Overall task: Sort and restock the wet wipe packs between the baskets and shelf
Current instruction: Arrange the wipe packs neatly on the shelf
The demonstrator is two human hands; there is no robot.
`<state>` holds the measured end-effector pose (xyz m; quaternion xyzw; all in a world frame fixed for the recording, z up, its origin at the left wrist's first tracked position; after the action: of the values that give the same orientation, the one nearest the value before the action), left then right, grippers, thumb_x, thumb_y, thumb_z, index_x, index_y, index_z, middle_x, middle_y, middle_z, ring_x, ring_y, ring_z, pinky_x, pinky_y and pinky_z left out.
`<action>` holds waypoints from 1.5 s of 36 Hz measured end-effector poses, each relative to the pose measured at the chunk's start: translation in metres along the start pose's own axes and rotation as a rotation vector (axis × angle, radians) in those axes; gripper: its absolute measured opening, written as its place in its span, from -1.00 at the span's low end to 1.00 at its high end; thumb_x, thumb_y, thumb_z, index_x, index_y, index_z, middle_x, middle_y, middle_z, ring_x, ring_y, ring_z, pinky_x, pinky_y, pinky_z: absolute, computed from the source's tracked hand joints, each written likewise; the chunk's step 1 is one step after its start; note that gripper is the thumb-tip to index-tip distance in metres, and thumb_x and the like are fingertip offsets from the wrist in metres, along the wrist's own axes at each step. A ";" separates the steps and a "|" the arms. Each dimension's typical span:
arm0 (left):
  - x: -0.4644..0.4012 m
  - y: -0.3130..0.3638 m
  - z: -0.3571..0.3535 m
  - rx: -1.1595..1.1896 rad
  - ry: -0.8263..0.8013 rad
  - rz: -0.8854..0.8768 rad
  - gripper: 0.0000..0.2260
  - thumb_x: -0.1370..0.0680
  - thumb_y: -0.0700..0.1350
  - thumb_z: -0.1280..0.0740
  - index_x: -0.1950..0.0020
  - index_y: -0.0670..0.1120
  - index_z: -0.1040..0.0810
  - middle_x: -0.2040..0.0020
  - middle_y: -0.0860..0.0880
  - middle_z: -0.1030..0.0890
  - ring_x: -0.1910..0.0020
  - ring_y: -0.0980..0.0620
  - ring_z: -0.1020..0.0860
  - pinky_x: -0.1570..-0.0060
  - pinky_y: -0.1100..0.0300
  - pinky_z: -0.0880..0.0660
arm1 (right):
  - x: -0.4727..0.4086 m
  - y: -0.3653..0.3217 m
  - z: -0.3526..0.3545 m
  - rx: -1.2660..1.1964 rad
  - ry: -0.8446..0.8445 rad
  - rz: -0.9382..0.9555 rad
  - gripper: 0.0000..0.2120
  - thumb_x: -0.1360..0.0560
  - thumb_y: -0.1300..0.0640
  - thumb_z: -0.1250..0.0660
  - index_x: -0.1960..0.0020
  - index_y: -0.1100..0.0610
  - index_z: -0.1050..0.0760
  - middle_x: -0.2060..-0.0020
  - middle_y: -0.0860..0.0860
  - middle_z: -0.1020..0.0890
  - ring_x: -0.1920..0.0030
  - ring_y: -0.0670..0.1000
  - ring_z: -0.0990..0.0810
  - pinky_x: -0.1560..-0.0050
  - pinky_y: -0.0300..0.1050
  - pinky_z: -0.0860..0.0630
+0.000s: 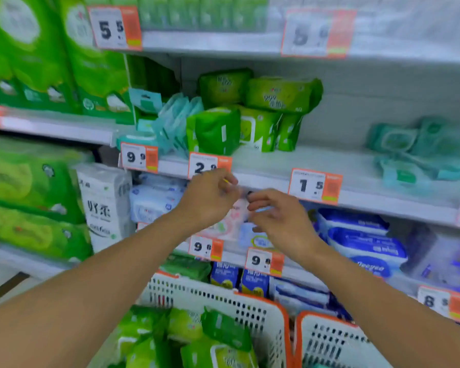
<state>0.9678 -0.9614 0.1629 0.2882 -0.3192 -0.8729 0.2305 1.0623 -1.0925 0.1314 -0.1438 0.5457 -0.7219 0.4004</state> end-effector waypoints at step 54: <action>-0.032 0.059 -0.010 1.132 -0.215 0.372 -0.59 -0.28 -0.02 -0.48 -0.09 -0.12 -0.61 0.14 -0.07 -0.71 0.24 -0.07 -0.71 0.37 0.29 -0.60 | -0.036 -0.043 0.162 -0.647 -0.229 0.049 -0.09 0.06 0.37 -0.68 -0.28 0.13 -0.56 -0.13 0.17 -0.67 -0.13 0.15 -0.67 -0.11 0.11 -0.63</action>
<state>1.0108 -0.9878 0.2085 0.2157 -0.8006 -0.5367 0.1565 1.1718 -1.1715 0.2369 -0.3303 0.7013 -0.4808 0.4099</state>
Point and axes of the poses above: each hand's wrist, its own x-axis away from the middle knuckle, its own z-axis out of the back of the hand, y = z × x, the point moved 6 cm from there along -x, towards the middle knuckle
